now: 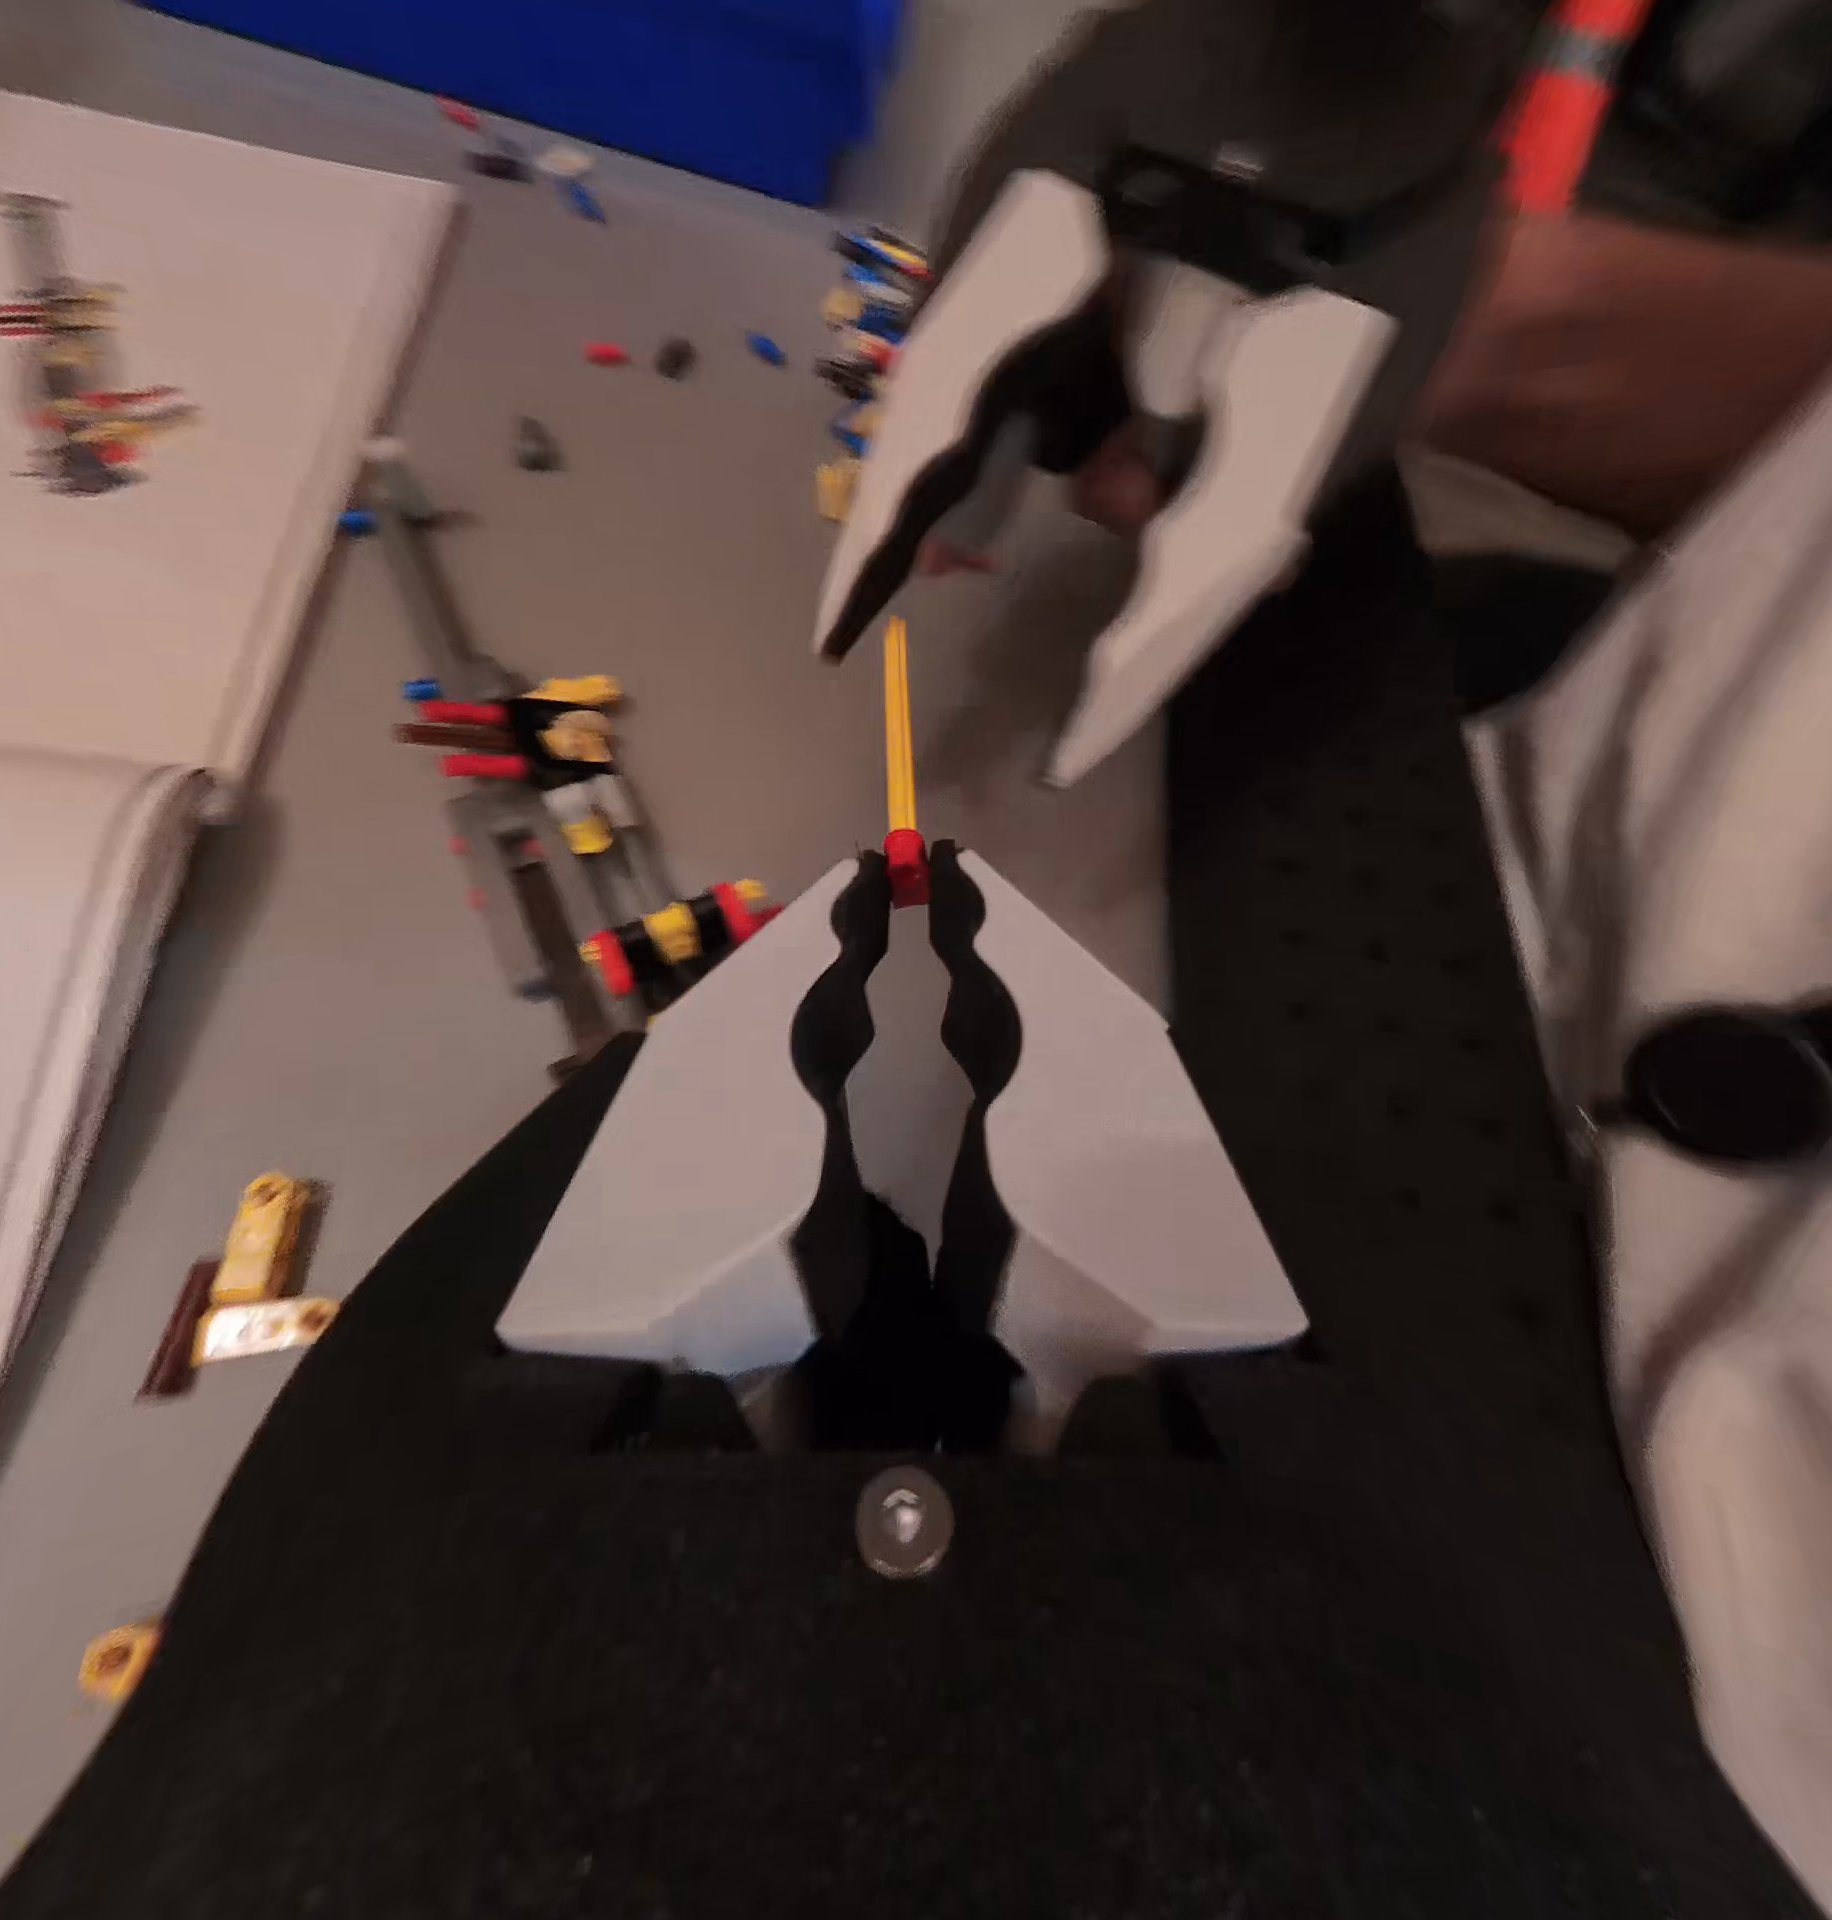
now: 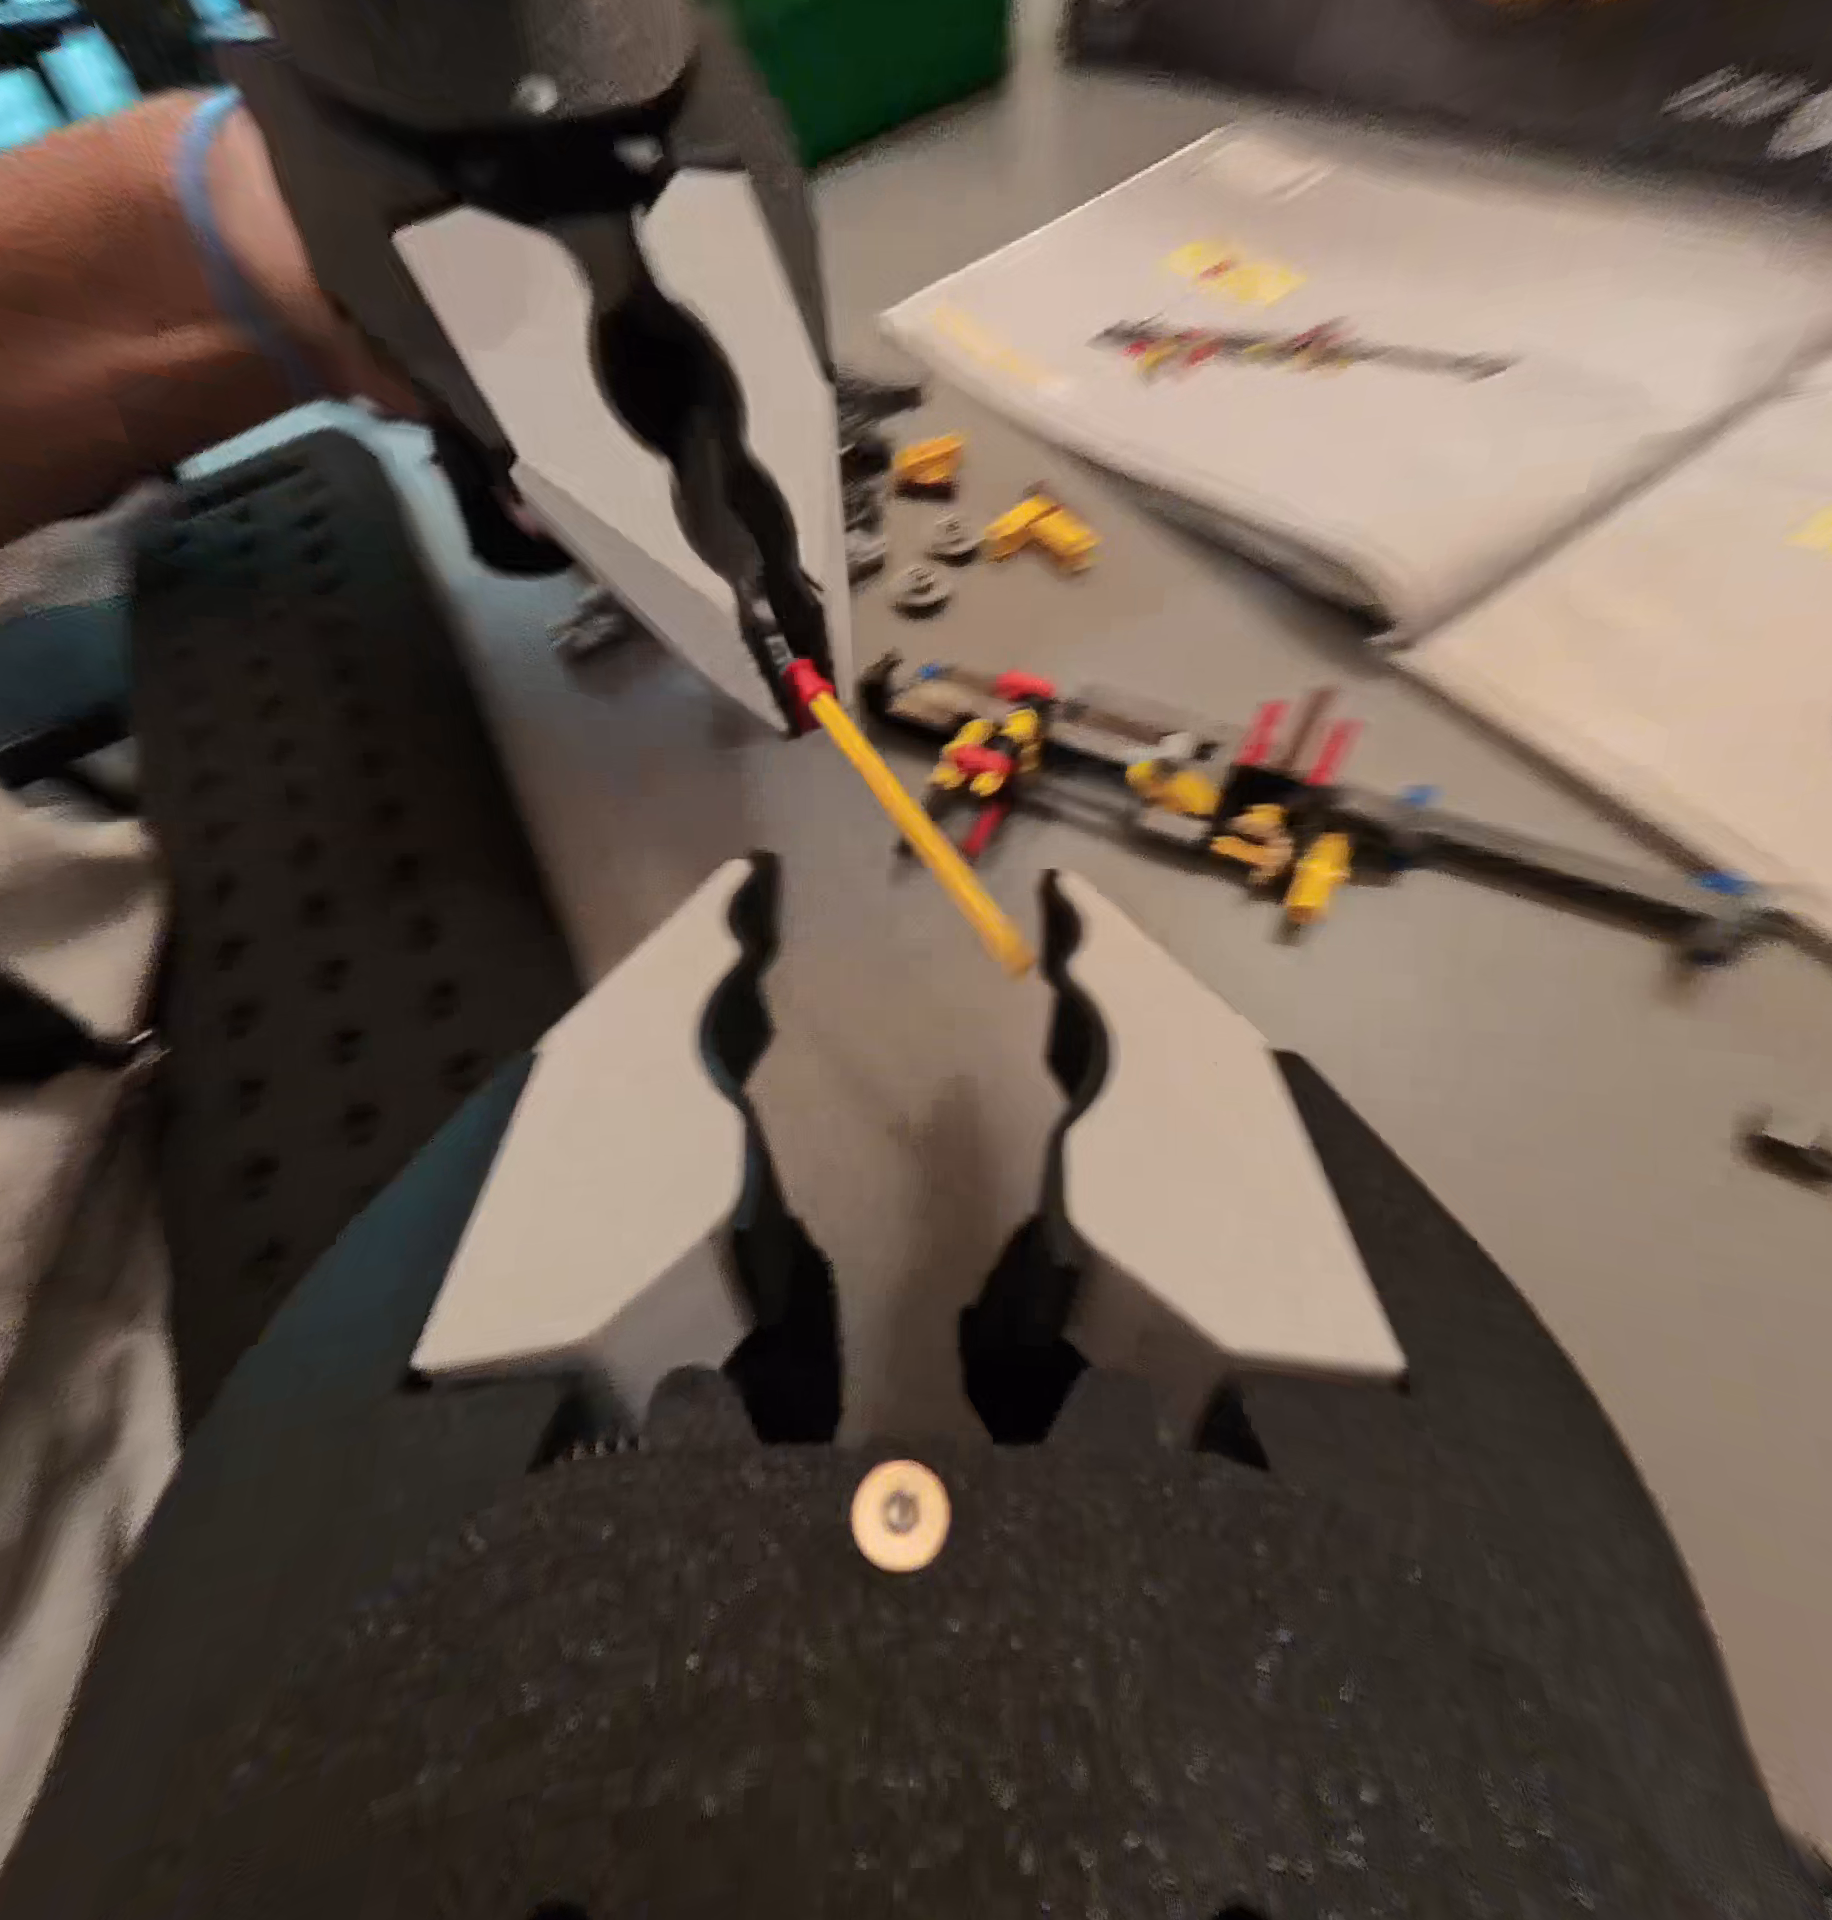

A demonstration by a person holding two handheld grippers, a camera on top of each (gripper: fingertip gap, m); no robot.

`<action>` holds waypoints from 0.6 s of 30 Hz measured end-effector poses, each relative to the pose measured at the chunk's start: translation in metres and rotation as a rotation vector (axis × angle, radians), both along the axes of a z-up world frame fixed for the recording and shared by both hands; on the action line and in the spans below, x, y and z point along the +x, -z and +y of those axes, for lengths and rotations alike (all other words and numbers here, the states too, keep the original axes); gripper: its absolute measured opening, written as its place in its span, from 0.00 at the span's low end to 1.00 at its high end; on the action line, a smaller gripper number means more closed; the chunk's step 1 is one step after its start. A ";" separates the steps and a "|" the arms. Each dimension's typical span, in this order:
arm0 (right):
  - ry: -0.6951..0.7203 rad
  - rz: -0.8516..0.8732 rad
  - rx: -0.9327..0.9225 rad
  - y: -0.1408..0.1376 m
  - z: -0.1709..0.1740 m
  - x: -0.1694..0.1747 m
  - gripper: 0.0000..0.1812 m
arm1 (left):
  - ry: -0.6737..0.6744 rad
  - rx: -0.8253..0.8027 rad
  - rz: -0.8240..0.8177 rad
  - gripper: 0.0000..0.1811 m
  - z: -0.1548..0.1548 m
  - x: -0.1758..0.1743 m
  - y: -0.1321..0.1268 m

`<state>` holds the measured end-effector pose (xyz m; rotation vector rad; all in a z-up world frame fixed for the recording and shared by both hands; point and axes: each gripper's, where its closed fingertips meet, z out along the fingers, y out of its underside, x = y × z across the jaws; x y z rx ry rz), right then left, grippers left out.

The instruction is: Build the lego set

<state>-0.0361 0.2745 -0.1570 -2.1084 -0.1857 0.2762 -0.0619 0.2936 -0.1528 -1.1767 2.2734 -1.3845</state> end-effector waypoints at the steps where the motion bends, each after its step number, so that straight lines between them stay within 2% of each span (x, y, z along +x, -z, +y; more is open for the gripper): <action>1: 0.071 -0.047 0.036 -0.005 0.001 0.008 0.36 | -0.104 -0.022 -0.012 0.03 0.006 0.010 -0.002; 4: 0.255 -0.138 0.113 -0.011 0.009 0.015 0.42 | -0.301 -0.239 -0.023 0.03 0.003 0.026 -0.015; 9: 0.380 -0.150 0.201 -0.031 0.018 0.026 0.44 | -0.410 -0.601 0.039 0.03 -0.005 0.031 -0.031; 13: 0.466 -0.139 0.200 -0.037 0.017 0.038 0.47 | -0.492 -0.609 -0.009 0.03 0.003 0.030 -0.035; 15: 0.418 -0.116 0.197 -0.037 0.024 0.026 0.48 | -0.482 -0.663 0.006 0.03 -0.001 0.029 -0.038; 18: 0.412 -0.175 0.198 -0.038 0.027 0.026 0.48 | -0.495 -0.690 0.013 0.03 0.000 0.027 -0.037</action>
